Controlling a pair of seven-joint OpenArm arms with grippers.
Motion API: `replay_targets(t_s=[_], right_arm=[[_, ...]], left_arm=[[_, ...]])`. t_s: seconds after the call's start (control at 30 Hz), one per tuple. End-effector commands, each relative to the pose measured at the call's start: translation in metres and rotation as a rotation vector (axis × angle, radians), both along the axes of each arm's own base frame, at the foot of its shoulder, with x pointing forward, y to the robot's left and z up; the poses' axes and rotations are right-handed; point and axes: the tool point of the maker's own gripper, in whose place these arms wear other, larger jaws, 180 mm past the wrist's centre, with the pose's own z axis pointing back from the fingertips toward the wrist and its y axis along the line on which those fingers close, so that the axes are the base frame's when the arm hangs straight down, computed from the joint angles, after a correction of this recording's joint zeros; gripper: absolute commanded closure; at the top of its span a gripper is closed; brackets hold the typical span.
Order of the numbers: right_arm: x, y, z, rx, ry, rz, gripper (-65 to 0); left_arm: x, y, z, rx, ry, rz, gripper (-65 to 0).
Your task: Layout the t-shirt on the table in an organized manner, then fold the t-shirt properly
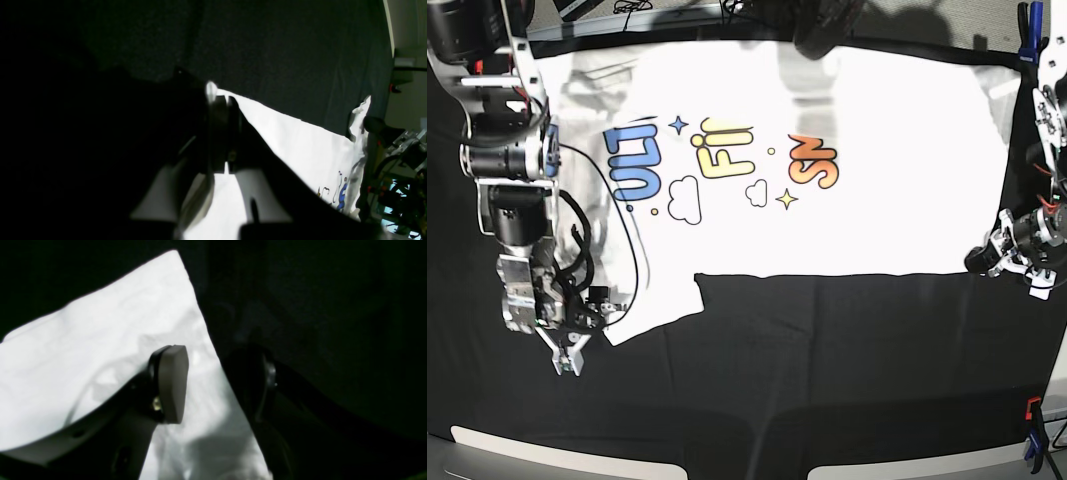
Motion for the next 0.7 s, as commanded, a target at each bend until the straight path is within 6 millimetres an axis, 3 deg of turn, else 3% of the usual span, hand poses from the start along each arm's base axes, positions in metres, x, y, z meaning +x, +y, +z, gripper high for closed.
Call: replay_targets(t_s=[0.0,0.1,0.23,0.67], right_arm=[[-0.006,0.008,-0.004,0.003,0.044,0.037,-28.6],[-0.012,0.009,-0.011,-0.012,0.061,0.047,-24.4],[-0.009,0.009,-0.008,-0.016,0.049,0.05,-0.7],[0.018,0.013,0.036,-0.054,-0.057,0.087,0.0]], left_arm=[[0.01,0.009,0.013,0.015,-0.034,0.004,0.0],[0.01,0.009,0.013,0.015,-0.034,0.004,0.0],[0.01,0.009,0.014,0.015,-0.035,0.004,0.0],[0.01,0.009,0.014,0.015,-0.035,0.004,0.0]])
